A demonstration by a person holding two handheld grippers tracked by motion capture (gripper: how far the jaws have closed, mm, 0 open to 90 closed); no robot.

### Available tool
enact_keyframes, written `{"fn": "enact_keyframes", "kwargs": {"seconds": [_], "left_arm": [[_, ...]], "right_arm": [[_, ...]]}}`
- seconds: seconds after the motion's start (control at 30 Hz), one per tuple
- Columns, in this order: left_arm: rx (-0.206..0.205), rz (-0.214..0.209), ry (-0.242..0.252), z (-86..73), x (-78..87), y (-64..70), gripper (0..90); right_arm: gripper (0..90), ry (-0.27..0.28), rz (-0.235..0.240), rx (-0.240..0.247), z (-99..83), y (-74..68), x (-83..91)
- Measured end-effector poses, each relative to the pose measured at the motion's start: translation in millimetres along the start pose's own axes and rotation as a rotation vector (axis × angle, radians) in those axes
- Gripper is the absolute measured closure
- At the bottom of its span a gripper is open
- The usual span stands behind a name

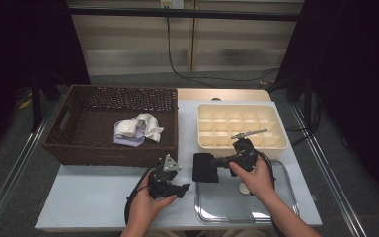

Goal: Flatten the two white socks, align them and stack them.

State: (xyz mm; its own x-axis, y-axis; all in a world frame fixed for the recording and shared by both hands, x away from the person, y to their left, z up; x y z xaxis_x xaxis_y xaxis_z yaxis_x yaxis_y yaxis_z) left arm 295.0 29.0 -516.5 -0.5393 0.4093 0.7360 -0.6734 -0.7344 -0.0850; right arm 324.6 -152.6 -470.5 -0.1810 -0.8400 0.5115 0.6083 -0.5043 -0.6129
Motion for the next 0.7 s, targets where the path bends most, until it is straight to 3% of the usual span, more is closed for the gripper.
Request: {"fn": "enact_keyframes", "kwargs": {"seconds": [0.37, 0.7], "left_arm": [[-0.028, 0.038, 0.017, -6.2, -3.5, -7.3, 32.3], [-0.051, 0.048, 0.025, -12.1, -9.3, -8.5, 27.7]], "right_arm": [[83.0, 0.011, -0.016, 0.026, 28.9, -5.2, 18.9], [82.9, 0.035, -0.043, 0.021, 56.8, 4.3, 33.0]]}}
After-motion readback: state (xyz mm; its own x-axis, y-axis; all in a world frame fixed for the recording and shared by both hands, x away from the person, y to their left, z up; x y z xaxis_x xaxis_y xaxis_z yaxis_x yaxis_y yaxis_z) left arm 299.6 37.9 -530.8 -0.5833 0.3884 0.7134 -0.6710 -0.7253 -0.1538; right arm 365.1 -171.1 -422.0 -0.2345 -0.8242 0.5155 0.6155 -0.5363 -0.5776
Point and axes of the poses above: each handheld gripper's, and its own axes: x roughly backward along the jaws, z roughly out of its top, y roughly to its right, the point moved 7 cm from there along -x, roughly forward along the jaws, and after that the axes turned 13 degrees about z, right-handed, at the moved point
